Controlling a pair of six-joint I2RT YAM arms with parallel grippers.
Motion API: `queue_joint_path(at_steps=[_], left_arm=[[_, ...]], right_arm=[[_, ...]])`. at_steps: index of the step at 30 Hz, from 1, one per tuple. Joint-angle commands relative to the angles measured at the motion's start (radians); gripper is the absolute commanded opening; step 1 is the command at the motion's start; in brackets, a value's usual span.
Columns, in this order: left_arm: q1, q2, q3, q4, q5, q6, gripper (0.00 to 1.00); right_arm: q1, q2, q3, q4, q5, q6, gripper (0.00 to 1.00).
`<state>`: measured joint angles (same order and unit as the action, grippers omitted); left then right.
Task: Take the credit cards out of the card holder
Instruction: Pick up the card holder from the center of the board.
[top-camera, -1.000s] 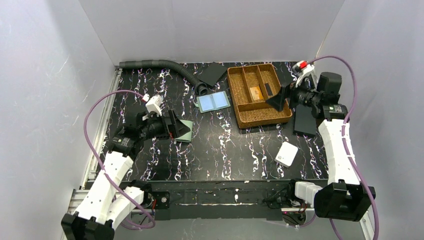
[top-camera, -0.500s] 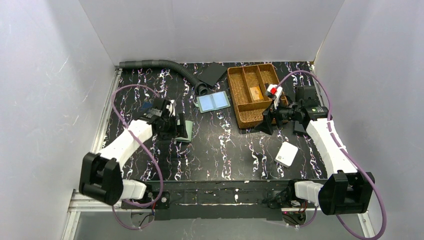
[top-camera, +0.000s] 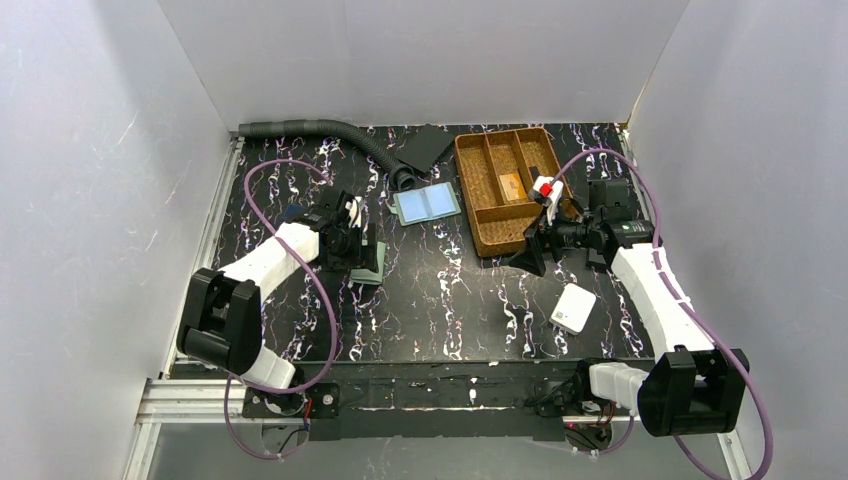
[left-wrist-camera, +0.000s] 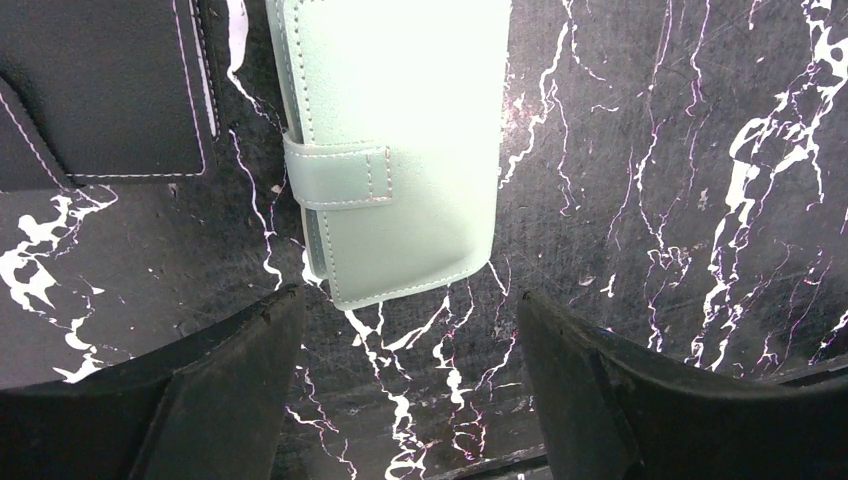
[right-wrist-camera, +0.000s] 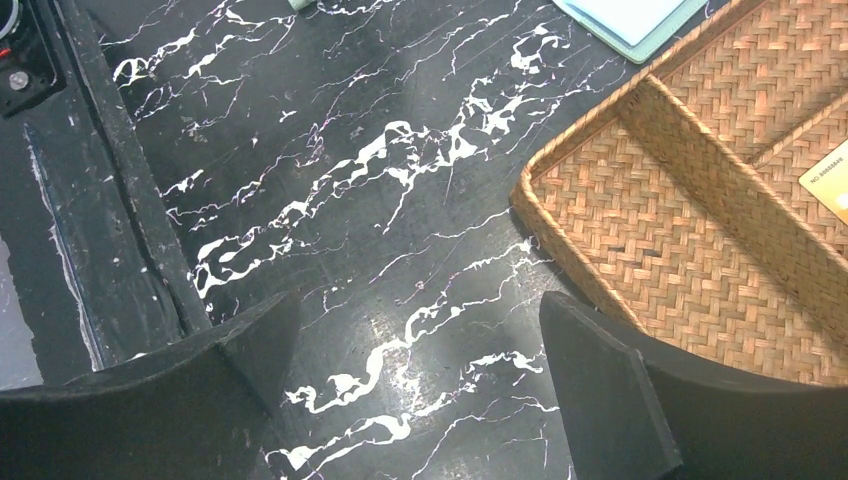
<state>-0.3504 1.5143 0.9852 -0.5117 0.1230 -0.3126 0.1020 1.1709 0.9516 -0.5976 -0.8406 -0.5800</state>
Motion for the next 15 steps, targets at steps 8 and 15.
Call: queue_joint_path(at_steps=[8, 15], left_arm=[[0.009, -0.008, -0.007, 0.031, 0.055, 0.010, 0.75], [0.061, -0.033, -0.064, 0.079, 0.136, -0.075, 0.76]], right_arm=[[0.000, -0.032, -0.007, 0.041, -0.024, 0.012, 0.98], [0.001, -0.017, -0.010, 0.038, -0.053, 0.011, 0.98]])
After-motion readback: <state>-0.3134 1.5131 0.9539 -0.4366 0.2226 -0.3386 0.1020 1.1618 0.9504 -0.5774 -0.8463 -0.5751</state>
